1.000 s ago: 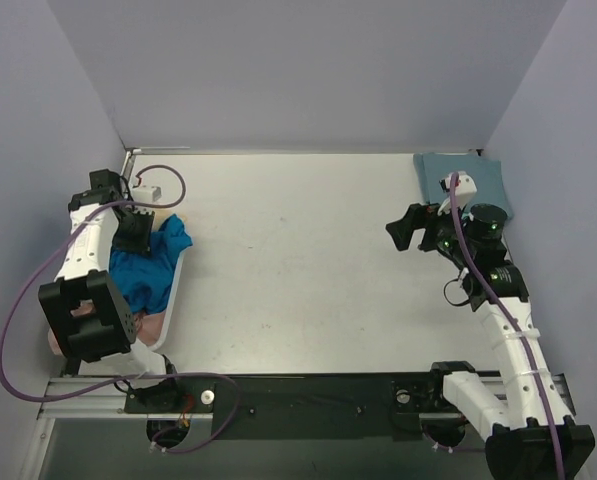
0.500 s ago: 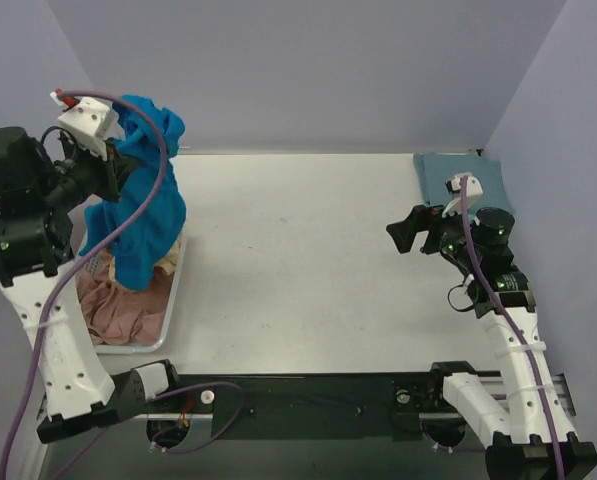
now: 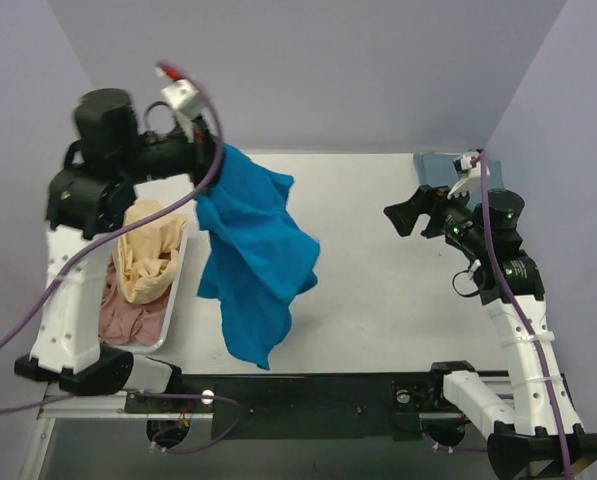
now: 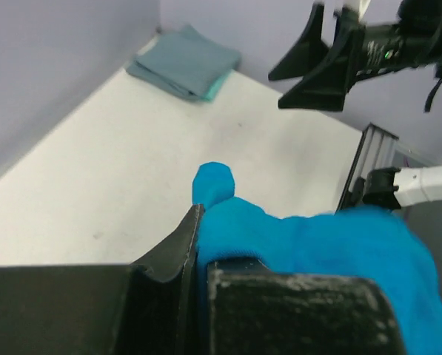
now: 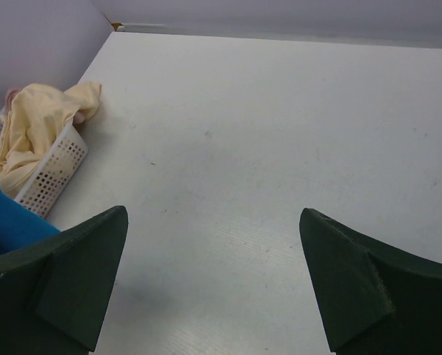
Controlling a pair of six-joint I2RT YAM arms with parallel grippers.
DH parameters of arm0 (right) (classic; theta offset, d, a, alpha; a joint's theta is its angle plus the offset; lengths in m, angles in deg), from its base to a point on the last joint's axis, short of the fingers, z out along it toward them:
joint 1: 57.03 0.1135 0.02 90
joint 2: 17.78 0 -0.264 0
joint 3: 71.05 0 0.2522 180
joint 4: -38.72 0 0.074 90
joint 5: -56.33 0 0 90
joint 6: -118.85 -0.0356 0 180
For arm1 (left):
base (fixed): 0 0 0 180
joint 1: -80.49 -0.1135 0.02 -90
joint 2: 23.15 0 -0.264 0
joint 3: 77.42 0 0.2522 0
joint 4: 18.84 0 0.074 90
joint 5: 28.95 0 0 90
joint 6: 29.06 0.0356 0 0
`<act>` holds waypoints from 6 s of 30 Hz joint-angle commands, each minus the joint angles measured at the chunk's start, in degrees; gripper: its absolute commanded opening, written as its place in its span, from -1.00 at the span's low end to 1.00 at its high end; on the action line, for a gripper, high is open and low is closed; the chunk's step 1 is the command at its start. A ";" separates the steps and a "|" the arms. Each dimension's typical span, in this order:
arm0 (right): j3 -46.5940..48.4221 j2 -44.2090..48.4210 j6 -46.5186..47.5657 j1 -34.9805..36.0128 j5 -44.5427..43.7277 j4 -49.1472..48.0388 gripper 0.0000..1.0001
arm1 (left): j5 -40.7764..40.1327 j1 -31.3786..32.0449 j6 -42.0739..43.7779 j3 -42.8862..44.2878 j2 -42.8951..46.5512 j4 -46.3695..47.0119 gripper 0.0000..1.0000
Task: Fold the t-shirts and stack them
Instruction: Move the tshirt to the center of the board, then flatten out the tshirt
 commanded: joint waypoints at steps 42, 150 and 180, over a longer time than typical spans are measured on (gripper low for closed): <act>35.11 -66.01 26.50 49.76 -25.53 23.12 0.23 | -22.04 -19.30 4.11 -30.90 -4.23 10.86 0.76; 8.23 -7.32 9.81 -5.53 -8.03 16.79 -1.00 | -20.98 22.98 47.71 -43.65 -9.67 -12.88 0.41; 3.83 -9.42 12.09 -5.53 -8.65 19.34 -1.00 | -32.50 8.03 18.35 -13.50 -49.84 5.05 0.09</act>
